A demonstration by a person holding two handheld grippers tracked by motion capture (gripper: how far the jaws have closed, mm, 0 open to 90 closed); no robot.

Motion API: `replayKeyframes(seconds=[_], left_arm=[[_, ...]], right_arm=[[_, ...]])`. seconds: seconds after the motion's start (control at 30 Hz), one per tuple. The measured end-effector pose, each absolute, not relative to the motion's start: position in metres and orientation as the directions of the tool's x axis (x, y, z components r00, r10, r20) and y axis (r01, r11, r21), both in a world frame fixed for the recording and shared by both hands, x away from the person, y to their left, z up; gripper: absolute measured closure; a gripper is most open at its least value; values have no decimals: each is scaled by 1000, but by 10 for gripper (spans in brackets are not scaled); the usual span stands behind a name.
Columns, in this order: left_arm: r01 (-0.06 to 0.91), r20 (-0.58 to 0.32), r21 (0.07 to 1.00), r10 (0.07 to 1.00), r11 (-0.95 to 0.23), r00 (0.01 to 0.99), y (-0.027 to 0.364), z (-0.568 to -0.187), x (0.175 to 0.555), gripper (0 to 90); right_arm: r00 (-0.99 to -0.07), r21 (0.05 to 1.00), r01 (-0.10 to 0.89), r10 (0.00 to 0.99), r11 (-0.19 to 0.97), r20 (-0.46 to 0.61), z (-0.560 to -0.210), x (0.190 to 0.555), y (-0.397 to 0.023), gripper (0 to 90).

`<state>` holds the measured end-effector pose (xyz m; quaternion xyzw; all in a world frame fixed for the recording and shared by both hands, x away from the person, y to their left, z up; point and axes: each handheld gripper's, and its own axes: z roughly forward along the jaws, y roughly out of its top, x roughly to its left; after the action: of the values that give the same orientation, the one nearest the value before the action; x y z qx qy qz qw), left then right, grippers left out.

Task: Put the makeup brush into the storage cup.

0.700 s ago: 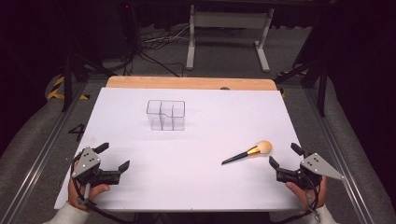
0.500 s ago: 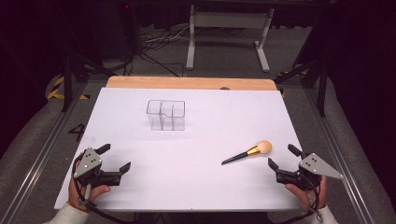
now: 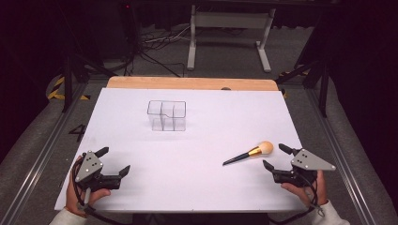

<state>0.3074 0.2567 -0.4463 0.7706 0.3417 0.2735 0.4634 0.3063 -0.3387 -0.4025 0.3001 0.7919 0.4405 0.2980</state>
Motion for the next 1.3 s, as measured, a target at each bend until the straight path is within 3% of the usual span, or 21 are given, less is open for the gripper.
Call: replayKeyframes(seconds=[0.2,0.43,0.53,0.63,0.93,1.3], left_arm=[[278,111,894,774,-352,623,254,-447,307,38],[280,127,876,750,-392,649,247,-450,308,40],[282,122,874,741,-395,661,246,-451,308,39],[286,125,867,734,-408,667,245,-452,310,38],[276,118,870,716,-408,688,243,-452,309,39],[281,92,874,703,-396,705,241,-453,310,40]], right_arm=[[-702,788,252,666,562,-251,-383,324,-341,202],[-832,523,227,443,822,-335,-375,354,-327,288],[-867,452,215,382,866,-320,-376,364,-321,291],[-904,378,208,325,902,-278,-381,380,-311,290],[-937,185,149,199,971,-289,-400,405,-277,304],[-957,128,167,192,978,-216,-412,426,-276,403]])
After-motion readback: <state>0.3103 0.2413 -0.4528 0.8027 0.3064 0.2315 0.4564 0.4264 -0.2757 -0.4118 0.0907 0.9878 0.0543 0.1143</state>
